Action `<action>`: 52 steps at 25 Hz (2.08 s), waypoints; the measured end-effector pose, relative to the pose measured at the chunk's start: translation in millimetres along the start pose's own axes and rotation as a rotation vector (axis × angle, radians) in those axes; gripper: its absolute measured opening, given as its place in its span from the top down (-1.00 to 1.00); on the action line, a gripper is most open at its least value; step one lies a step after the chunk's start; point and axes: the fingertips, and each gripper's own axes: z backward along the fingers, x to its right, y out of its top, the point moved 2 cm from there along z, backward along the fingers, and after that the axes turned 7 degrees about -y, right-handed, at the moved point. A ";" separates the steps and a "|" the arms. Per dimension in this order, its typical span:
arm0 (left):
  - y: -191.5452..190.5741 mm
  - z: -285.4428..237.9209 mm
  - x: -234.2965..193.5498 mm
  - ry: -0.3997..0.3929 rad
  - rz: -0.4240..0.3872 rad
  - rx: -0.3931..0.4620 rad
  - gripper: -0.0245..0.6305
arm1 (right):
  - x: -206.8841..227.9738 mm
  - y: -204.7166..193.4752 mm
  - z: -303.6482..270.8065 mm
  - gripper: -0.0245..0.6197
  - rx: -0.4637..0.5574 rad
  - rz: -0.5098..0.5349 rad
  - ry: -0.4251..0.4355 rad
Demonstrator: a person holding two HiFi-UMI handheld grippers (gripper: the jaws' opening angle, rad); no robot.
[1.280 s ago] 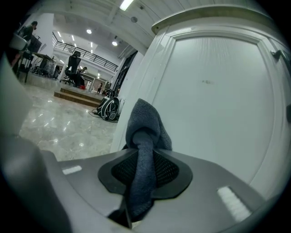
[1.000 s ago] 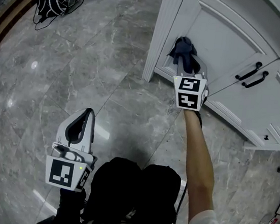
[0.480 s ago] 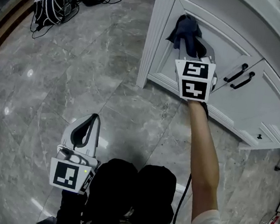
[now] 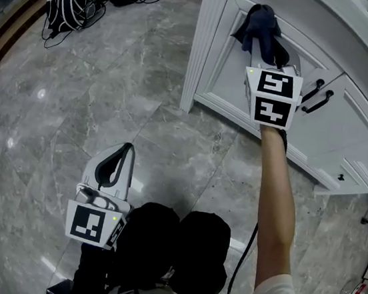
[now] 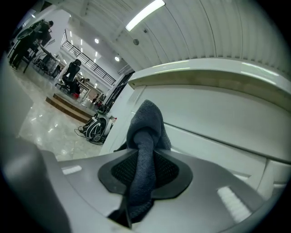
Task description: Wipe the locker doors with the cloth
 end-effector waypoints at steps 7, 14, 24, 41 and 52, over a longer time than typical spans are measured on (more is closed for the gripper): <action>-4.5 -0.6 7.5 -0.009 0.008 -0.008 0.92 | 25.9 -11.4 13.3 0.66 -0.004 -0.003 -0.052; -4.8 3.2 6.5 -0.003 0.003 -0.009 0.92 | 42.2 -31.5 22.2 0.66 0.003 -0.042 -0.114; -10.3 1.8 7.1 -0.005 -0.002 -0.028 0.92 | 18.1 -78.1 23.0 0.66 -0.056 -0.063 -0.093; -20.0 -1.0 3.5 0.009 -0.006 -0.058 0.92 | -49.3 -185.5 21.0 0.66 -0.204 -0.049 -0.003; -23.3 -1.2 0.8 0.017 -0.015 -0.079 0.92 | -85.9 -257.9 21.1 0.66 -0.326 -0.075 0.084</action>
